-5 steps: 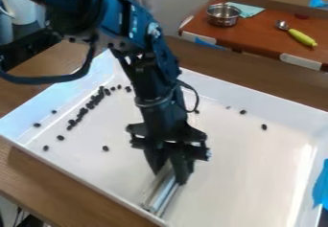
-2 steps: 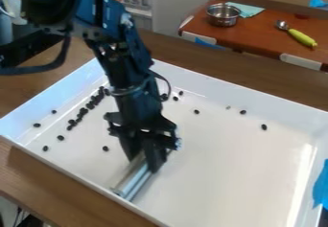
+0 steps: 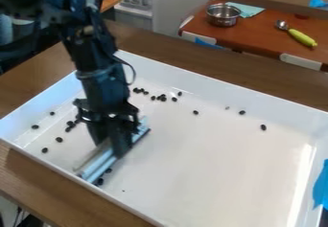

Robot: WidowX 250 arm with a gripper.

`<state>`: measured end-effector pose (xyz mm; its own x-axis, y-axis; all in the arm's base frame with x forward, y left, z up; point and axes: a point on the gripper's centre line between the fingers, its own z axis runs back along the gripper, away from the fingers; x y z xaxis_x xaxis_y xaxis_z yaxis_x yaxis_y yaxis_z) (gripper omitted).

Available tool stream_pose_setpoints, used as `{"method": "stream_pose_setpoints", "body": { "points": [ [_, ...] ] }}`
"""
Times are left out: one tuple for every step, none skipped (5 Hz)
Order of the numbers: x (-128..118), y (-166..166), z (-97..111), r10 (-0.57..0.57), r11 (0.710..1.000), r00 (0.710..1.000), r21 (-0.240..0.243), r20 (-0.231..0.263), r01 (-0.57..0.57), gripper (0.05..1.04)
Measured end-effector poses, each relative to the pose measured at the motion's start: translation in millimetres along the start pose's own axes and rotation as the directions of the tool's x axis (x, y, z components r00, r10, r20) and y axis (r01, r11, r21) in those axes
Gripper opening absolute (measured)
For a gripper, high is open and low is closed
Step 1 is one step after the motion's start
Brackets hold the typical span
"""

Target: Sweep into pile

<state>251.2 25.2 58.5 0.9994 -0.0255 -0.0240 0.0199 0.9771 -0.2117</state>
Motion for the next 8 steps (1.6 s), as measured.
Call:
{"method": "stream_pose_setpoints", "body": {
  "points": [
    [-0.4,27.2,9.4,-0.003,1.000,1.000,-0.002,-0.013,0.003,0.380],
    [0.7,45.7,17.7,-0.005,1.000,1.000,-0.005,0.019,0.005,0.380],
    [-0.2,40.1,25.0,0.001,0.997,1.000,-0.082,0.014,0.000,0.380],
    [4.7,14.4,47.8,0.028,0.981,0.999,-0.192,0.027,-0.022,0.380],
    [16.6,-29.1,52.9,0.036,0.972,0.999,-0.235,0.037,-0.026,0.380],
    [29.0,-53.4,39.1,0.041,0.982,0.996,-0.189,0.077,-0.026,0.380],
    [23.6,-57.3,10.8,0.027,0.992,0.996,-0.122,0.082,-0.017,0.380],
    [15.6,-50.4,-5.1,0.004,0.997,0.996,-0.083,0.093,0.004,0.380]
  ]
}}
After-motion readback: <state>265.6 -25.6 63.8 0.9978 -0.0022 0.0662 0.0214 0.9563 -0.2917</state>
